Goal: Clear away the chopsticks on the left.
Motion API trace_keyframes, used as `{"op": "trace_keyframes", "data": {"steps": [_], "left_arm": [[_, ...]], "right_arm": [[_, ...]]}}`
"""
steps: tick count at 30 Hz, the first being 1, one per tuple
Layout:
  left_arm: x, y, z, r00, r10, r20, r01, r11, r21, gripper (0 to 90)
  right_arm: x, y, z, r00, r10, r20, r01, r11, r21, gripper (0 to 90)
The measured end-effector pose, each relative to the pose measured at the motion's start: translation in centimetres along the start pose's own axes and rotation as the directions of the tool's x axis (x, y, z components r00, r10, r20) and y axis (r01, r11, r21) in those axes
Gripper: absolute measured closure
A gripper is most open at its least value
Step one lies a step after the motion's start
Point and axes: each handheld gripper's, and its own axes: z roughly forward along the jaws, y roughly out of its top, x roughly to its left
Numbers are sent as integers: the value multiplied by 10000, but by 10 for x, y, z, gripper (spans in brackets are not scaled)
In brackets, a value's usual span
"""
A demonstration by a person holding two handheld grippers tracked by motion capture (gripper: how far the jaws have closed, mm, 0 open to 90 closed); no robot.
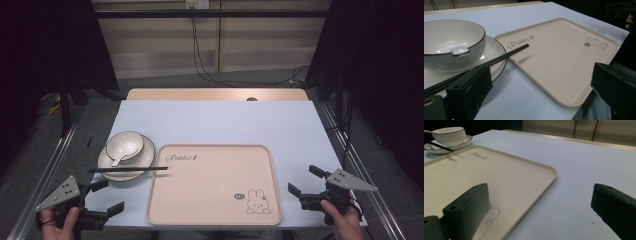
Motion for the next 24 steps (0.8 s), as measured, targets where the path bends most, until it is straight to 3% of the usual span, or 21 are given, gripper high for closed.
{"op": "trace_keyframes", "data": {"steps": [1,2,4,6,7,8,9,11,15,18,21,22,24], "left_arm": [[0,0,0,10000,0,0,0,10000,0,44],[7,2,-2,9998,-129,-156,130,9999,63,48],[18,4,-4,9991,-409,-54,410,9991,138,57],[22,5,-4,9990,-428,-104,428,9991,41,56],[30,7,-5,9998,-147,-160,148,9999,58,57],[30,7,-5,9998,-147,-160,148,9999,58,67],[37,7,-5,9987,326,-402,-314,9990,316,69],[41,8,-4,9987,358,-361,-342,9984,439,106],[59,10,1,9989,-19,-464,60,9960,888,114],[69,9,9,9993,88,-370,-41,9924,1232,118],[75,7,17,9972,612,-421,-528,9828,1771,140],[77,7,20,9982,493,-351,-424,9836,1750,142],[80,7,24,9974,596,-394,-506,9786,1995,197]], "right_arm": [[0,0,0,10000,14,-13,-14,10000,17,17],[0,0,0,10000,9,17,-9,10000,4,18],[0,0,0,10000,-25,-3,25,10000,-18,18],[0,0,1,10000,-28,10,28,10000,-24,18],[-1,0,0,10000,-59,-9,59,10000,-26,18],[-1,0,0,10000,-59,-9,59,10000,-26,18],[-1,0,0,10000,-65,-8,65,10000,-19,18],[-1,0,1,10000,-55,-1,55,10000,-25,18],[0,0,1,10000,26,-23,-26,10000,40,18],[0,0,0,10000,44,-53,-44,10000,45,18],[-1,0,1,10000,39,-56,-39,10000,50,18],[-1,0,1,10000,5,-58,-4,10000,31,18],[-1,0,1,10000,-14,-58,14,10000,18,18]]}}
